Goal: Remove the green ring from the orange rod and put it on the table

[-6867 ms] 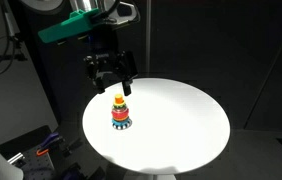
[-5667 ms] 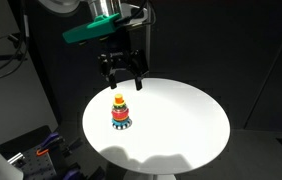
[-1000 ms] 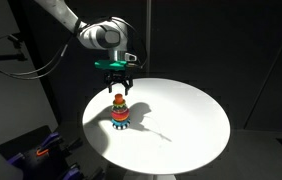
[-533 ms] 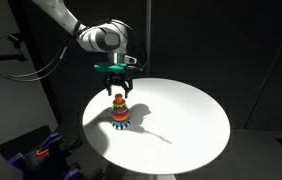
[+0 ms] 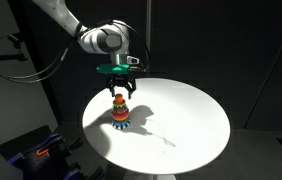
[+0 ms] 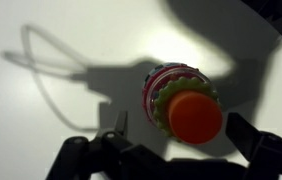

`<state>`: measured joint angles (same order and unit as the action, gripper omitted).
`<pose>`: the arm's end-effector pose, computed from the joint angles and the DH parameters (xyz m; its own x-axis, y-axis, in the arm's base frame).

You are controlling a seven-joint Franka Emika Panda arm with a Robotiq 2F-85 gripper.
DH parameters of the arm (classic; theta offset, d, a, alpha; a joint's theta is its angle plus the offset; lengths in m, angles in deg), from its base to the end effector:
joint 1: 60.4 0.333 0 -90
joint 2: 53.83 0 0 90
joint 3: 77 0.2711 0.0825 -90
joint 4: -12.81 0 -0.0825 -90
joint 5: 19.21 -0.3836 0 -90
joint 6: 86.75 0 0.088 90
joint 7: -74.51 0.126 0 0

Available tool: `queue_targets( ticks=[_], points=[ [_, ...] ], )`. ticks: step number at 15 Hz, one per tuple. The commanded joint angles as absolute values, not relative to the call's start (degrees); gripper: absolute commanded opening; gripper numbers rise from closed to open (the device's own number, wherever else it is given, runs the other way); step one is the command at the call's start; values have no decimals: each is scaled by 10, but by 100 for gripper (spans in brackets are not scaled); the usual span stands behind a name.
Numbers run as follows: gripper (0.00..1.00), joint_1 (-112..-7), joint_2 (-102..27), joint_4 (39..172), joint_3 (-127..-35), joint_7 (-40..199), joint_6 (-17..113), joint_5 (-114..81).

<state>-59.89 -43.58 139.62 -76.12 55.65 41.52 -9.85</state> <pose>0.5193 0.0055 0.2229 0.8808 0.4361 -0.1846 0.4517 -0.8907 0.0512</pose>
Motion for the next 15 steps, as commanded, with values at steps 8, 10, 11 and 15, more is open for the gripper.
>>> queue_targets(
  ticks=[8, 10, 11, 15],
  points=[
    [100, -603, -435, 1407, -758, 545, 457, -98],
    [100, -602, -433, 1406, -758, 546, 457, -97],
    [100, -603, -431, 1405, -757, 545, 458, -101],
    [100, -603, -428, 1407, -754, 547, 463, -108]
  ],
)
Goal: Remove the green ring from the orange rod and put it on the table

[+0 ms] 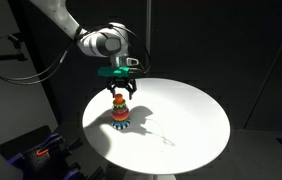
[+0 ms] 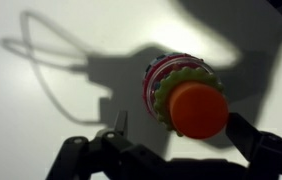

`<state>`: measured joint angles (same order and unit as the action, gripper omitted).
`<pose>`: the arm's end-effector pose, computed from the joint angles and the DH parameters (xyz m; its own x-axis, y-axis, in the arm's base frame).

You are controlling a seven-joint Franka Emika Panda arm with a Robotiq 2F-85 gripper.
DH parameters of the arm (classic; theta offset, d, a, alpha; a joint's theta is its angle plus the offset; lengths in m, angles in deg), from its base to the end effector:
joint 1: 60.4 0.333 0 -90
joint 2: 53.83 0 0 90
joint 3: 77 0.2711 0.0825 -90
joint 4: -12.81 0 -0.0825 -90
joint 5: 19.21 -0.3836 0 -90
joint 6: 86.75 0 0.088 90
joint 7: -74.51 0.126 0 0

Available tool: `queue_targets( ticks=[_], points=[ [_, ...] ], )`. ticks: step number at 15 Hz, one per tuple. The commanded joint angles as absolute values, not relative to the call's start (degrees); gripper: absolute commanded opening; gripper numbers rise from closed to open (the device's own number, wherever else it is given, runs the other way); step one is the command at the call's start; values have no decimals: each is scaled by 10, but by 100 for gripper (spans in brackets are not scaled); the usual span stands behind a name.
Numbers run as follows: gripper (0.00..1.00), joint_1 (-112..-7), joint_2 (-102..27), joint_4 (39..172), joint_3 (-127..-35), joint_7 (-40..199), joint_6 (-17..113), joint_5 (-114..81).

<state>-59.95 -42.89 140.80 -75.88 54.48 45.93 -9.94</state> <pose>0.5207 0.0092 0.2140 0.8738 0.4650 -0.1423 0.4762 -0.8775 0.0569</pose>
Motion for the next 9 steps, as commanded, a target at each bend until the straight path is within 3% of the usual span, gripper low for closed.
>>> queue_targets(
  ticks=[1, 9],
  points=[
    [100, -603, -428, 1409, -753, 548, 464, -109],
    [100, -605, -425, 1412, -750, 547, 464, -137]
  ],
)
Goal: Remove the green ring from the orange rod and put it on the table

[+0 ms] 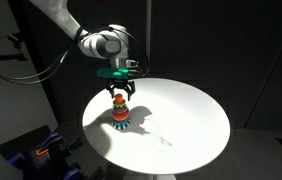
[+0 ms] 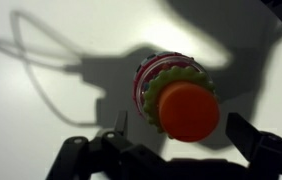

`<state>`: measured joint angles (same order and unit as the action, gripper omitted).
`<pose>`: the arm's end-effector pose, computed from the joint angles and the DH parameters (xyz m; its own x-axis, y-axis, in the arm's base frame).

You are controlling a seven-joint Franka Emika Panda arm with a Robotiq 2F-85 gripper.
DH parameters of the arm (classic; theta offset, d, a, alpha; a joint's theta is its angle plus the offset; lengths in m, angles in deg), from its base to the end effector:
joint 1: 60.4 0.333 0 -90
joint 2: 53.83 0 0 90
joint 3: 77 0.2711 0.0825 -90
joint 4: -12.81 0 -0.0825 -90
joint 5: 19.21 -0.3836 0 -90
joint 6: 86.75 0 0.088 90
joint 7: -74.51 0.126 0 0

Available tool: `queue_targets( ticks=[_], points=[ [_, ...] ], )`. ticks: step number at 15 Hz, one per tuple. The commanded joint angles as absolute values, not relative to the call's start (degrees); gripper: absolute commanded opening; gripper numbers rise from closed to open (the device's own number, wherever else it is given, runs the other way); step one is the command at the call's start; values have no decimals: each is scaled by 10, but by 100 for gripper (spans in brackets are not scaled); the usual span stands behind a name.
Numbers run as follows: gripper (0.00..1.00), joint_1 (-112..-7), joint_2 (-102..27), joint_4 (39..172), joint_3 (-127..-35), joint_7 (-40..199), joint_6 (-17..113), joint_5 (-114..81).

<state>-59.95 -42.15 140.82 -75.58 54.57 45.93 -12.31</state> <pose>0.5187 0.0133 0.2070 0.8844 0.4445 -0.1421 0.4522 -0.8915 0.0258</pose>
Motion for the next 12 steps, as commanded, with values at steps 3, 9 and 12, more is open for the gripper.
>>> queue_targets(
  ticks=[3, 9, 12],
  points=[
    [100, -605, -424, 1413, -750, 547, 461, -143],
    [100, -606, -413, 1413, -751, 546, 462, -143],
    [75, -606, -408, 1412, -751, 546, 464, -142]
  ],
)
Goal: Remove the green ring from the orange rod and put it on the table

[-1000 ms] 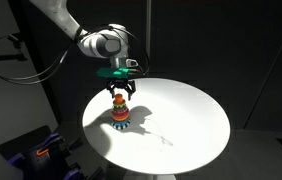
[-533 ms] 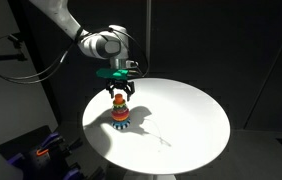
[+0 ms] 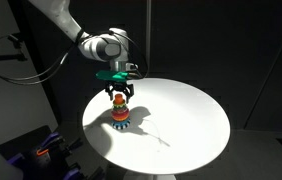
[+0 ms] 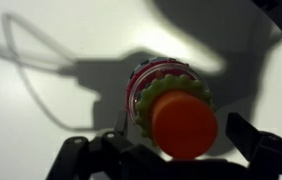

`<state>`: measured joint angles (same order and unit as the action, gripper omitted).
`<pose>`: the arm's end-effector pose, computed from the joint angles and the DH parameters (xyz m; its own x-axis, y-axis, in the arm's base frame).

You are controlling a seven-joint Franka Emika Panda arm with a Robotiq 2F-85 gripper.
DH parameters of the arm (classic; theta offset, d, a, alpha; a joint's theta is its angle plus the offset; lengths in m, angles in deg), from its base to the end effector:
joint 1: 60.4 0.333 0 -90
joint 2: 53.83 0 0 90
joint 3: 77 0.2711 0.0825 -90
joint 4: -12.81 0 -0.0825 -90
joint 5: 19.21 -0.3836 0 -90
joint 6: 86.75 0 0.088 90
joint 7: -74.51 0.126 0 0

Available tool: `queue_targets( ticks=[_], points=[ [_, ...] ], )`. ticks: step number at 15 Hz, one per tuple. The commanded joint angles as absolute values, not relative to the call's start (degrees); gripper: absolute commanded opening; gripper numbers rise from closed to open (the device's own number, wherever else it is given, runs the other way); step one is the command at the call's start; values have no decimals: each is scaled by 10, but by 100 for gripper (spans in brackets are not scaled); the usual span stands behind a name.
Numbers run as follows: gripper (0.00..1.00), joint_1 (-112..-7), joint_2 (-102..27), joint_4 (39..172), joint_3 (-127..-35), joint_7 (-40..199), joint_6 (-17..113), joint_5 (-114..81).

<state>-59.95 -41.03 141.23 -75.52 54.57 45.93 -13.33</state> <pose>0.5133 0.0144 0.1942 0.8859 0.4350 -0.1612 0.4413 -0.8974 0.0037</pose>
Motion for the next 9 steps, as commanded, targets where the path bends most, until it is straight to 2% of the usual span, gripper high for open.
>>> queue_targets(
  ticks=[1, 4, 9],
  points=[
    [75, -606, -406, 1412, -751, 545, 465, -142],
    [49, -606, -411, 1413, -751, 545, 465, -140],
    [48, -604, -425, 1416, -750, 547, 470, -136]
  ],
)
